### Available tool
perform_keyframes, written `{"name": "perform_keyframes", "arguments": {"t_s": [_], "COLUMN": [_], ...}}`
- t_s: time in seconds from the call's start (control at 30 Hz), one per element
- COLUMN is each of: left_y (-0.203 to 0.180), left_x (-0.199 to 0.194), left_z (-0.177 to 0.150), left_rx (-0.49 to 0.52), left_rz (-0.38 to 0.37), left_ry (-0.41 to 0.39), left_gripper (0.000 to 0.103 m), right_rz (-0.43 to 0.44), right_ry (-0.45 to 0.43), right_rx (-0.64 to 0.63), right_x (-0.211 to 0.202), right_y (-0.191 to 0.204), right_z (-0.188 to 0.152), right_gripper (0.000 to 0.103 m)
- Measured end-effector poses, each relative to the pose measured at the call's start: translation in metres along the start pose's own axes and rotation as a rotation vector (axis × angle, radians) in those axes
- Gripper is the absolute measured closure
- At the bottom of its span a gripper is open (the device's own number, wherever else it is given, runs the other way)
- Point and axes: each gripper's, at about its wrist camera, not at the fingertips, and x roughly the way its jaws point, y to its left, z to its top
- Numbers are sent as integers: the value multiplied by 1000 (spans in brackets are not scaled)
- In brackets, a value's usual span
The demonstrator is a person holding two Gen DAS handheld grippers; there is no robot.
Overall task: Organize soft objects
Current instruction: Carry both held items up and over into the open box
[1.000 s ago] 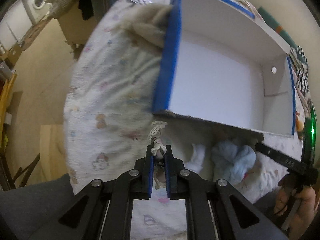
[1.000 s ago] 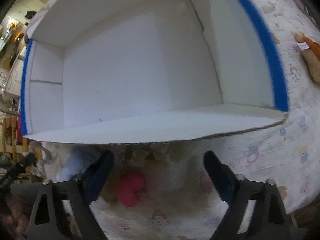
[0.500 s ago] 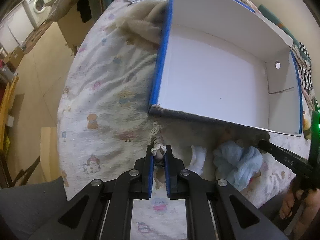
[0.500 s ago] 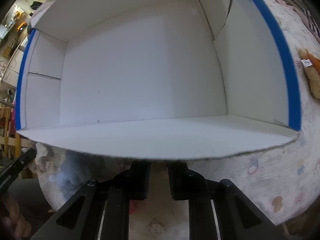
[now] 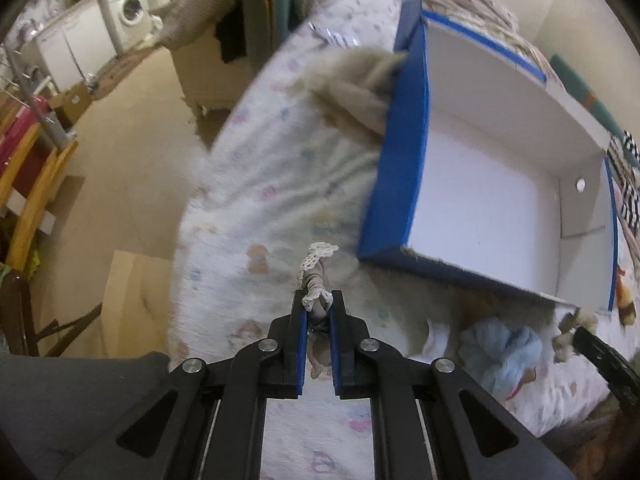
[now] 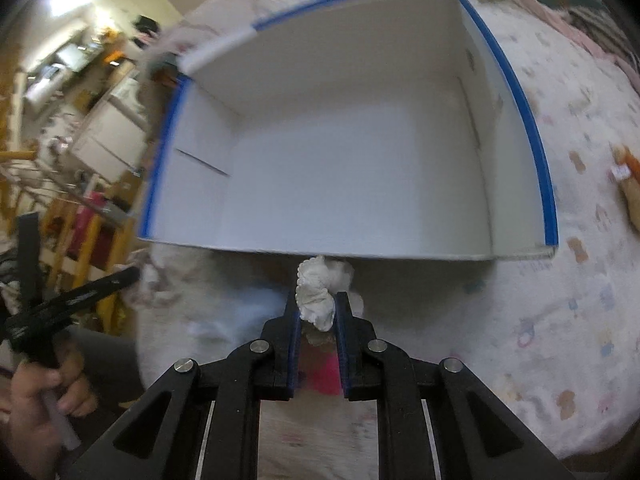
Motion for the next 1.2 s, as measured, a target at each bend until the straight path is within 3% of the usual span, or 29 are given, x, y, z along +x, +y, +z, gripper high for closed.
{"name": "perform_keyframes", "arguments": {"t_s": [0.23, 0.37, 0.5, 0.97, 1.2], "left_y": [5, 4, -2, -66, -100], "left_x": [-34, -59, -75, -97, -90], "left_z": [1, 2, 5, 54, 78], "left_rx": [-14, -9, -8, 136, 199], "left_rz": [38, 53, 33, -29, -40], "left_ry": [-155, -264, -325, -350, -352], "left_gripper": [94, 94, 94, 94, 94], "right_rz": [93, 80, 68, 38, -2], "right_ry": [-162, -247, -305, -316, -297], "right_rx": [-73, -78, -76, -62, -56], "right_x": [-38, -54, -62, -66, -51], "right_y": [17, 20, 21, 35, 27], "right_z": [9, 12, 19, 64, 94], "right_gripper": [86, 86, 86, 86, 86]}}
